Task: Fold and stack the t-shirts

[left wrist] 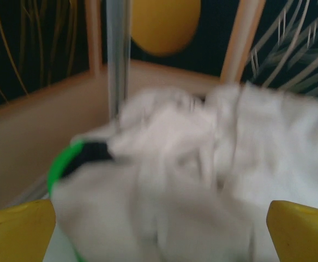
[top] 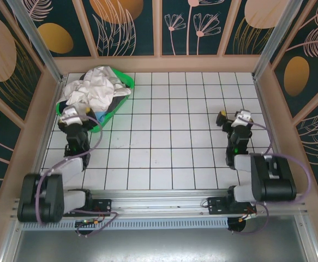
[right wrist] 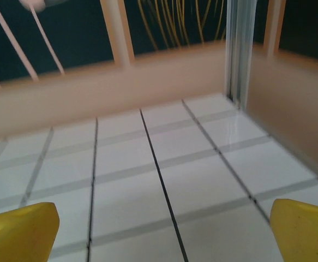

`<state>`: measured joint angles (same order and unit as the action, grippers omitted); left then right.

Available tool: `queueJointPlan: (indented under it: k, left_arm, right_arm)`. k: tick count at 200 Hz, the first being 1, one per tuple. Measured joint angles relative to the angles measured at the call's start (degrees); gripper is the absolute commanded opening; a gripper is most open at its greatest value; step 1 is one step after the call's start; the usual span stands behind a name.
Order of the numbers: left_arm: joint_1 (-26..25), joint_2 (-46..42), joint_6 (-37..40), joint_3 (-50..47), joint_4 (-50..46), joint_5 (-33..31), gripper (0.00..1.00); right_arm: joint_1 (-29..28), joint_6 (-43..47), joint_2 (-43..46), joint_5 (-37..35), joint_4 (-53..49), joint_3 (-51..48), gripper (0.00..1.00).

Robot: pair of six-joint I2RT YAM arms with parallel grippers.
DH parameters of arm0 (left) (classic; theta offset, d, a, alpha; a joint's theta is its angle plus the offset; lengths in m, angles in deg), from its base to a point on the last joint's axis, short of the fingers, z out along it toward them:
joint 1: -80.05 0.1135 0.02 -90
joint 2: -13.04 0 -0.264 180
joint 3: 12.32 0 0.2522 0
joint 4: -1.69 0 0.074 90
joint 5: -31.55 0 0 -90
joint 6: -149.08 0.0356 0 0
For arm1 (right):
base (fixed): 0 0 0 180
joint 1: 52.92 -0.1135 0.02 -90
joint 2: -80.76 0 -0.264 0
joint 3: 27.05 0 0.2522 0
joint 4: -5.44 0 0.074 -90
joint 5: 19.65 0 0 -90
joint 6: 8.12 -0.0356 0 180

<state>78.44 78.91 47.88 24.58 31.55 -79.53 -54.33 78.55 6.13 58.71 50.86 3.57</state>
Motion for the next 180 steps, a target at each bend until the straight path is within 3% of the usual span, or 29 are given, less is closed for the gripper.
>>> queueJointPlan:
  k: [16,29,52,78,92,129,158,180]
  left_arm:
    - [0.0,-7.0,-2.1,7.3,-10.1,1.3,0.99]
    - [0.0,-10.6,-2.7,11.8,-16.5,5.8,0.99]
    - [-1.9,-11.5,-2.4,17.5,-25.3,14.8,0.99]
    - [-14.3,-4.4,0.6,23.4,-35.6,10.5,0.99]
    - [-18.1,1.0,2.2,25.4,-39.5,9.8,0.99]
    - [-20.8,8.9,8.5,26.0,-46.0,7.1,0.95]
    - [-20.9,16.0,13.4,30.1,-48.4,6.3,0.81]
    - [-20.9,22.4,15.7,33.8,-48.8,3.3,0.77]
  right_arm:
    - [0.0,-4.8,8.0,-0.8,-6.9,3.7,0.99]
    - [1.2,-10.8,14.2,0.2,-12.7,5.9,0.99]
    - [7.0,-17.0,20.7,10.6,-18.3,6.0,0.99]
    - [7.0,-20.0,20.1,15.4,-32.0,9.1,0.99]
    - [5.3,-19.9,17.7,16.1,-40.2,12.4,0.99]
    - [3.9,-19.5,16.1,17.9,-51.3,15.0,0.99]
    - [3.9,-19.5,16.1,19.8,-53.3,14.9,0.99]
    - [3.9,-19.5,15.6,21.6,-53.0,14.5,0.99]
